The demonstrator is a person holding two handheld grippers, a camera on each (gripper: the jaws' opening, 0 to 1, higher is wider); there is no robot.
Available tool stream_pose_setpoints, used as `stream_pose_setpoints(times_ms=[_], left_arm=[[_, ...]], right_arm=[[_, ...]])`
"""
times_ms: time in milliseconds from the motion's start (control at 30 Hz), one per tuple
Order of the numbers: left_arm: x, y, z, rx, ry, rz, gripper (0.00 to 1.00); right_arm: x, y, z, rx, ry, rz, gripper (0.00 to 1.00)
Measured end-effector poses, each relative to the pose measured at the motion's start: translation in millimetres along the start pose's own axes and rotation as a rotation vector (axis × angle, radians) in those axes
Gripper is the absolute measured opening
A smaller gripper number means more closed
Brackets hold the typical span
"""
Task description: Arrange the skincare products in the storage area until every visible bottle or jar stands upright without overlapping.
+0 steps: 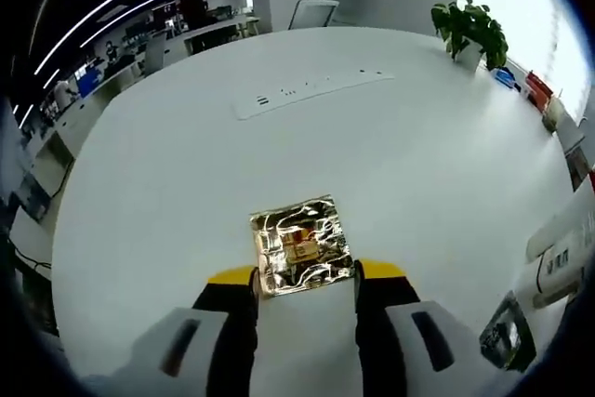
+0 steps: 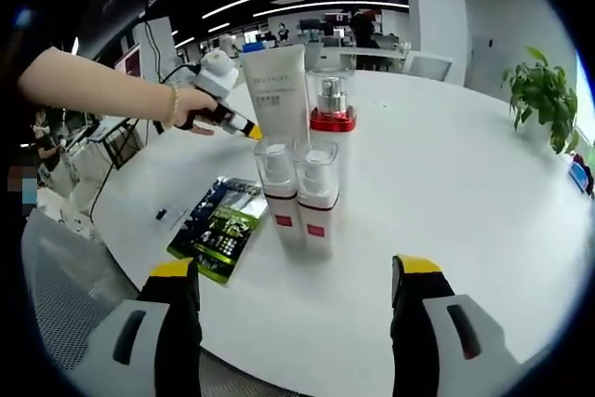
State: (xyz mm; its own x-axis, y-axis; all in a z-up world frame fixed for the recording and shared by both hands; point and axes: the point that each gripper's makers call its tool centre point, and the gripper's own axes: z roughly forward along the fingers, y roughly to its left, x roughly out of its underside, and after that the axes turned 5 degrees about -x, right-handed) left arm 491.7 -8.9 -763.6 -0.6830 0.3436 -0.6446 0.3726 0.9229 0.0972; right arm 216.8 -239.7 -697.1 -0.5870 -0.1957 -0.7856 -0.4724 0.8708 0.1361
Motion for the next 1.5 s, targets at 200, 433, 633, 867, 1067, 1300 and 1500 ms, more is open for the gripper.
stream_pose_setpoints(times_ms=[200,433,633,867,1067,1300,1500], left_arm=[[-3.6,2.6,-0.8,0.0,-0.008,-0.007,0.36],[-6.7,1.6,-4.3,-0.001,-0.019,-0.008,0.37],[-4.6,-2.0,-18.4,0.007,-0.036,-0.008,0.37],[-1.4,-5.5,-32.5,0.016,-0.06,-0.009,0.37],[3.3,-6.5,-49.6,0.026,-0.094,-0.02,0.37],[5.1,-9.3,-63.9,0.031,-0.132,-0.004,0.37],[8.1,-12.3,-79.9,0.041,-0.154,-0.003,0.37]], right_arm=[[-0.9,0.6,-0.1,-0.001,-0.004,0.0,0.85],[-2.6,0.8,-0.5,-0.002,-0.011,0.0,0.85],[-4.2,1.2,-0.9,-0.004,-0.021,-0.001,0.85],[-6.9,2.0,-1.6,-0.007,-0.033,-0.005,0.85],[-8.7,3.0,-2.1,-0.01,-0.042,-0.01,0.85],[-12.0,4.0,-3.3,-0.014,-0.059,-0.012,0.85],[-13.8,5.1,-3.6,-0.019,-0.069,-0.014,0.85]])
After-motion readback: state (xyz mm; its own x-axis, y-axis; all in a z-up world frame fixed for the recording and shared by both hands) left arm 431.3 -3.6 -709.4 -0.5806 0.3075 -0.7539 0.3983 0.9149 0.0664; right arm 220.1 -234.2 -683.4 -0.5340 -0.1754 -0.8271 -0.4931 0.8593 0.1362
